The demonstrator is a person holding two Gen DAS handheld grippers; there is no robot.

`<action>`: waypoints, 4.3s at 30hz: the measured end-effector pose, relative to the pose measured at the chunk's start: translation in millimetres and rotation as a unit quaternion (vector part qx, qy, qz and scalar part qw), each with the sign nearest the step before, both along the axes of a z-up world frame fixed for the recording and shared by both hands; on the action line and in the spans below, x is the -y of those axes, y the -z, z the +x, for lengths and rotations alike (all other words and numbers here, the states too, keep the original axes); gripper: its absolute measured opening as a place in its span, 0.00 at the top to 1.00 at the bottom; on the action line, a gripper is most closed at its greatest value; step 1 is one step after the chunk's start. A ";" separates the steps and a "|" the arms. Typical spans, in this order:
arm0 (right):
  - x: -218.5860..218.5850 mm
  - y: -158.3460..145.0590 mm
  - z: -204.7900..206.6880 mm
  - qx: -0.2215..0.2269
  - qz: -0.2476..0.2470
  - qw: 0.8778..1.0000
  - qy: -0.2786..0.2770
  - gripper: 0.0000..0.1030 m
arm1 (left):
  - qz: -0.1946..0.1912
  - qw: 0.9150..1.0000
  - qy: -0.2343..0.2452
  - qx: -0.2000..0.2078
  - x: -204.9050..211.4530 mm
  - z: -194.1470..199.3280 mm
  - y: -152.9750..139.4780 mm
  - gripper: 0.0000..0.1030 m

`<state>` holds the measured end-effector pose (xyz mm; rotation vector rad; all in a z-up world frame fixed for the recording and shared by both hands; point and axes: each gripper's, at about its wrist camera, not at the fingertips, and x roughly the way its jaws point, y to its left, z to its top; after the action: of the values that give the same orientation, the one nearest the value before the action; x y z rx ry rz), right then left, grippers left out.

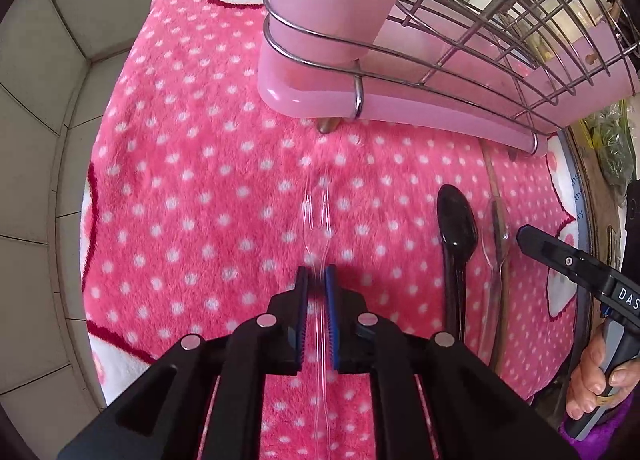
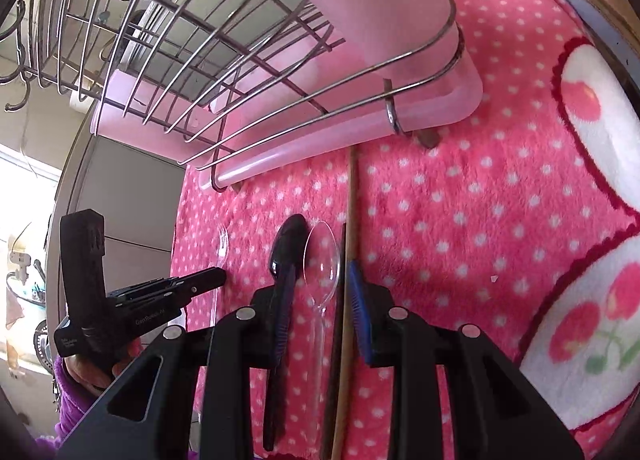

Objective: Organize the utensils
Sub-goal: 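Grasp the clear plastic fork with the left tool while the right tool moves to the clear spoon, then grasp the clear plastic spoon with the right tool while the left tool holds the fork, then lift the fork and clear spoon upright and carry them over the pink cup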

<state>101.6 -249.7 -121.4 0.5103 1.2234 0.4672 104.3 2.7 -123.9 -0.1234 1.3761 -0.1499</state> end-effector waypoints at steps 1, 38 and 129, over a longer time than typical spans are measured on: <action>0.2 1.0 1.2 -0.001 0.000 1.000 0.000 0.73 | 0.004 1.000 0.004 -0.002 1.4 4.3 -0.3 0.92; -38.5 13.2 21.1 0.016 -0.007 0.999 -0.043 0.97 | -0.030 0.999 0.005 0.035 -15.0 -2.4 -6.6 0.94; 39.8 -159.5 31.4 0.356 -0.155 0.910 0.146 0.97 | -0.064 0.927 -0.077 0.360 -48.4 26.7 -167.6 0.94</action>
<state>133.0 -289.5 38.1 0.2041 0.4853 0.1625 131.0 51.1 43.7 -0.2565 0.6165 -0.1337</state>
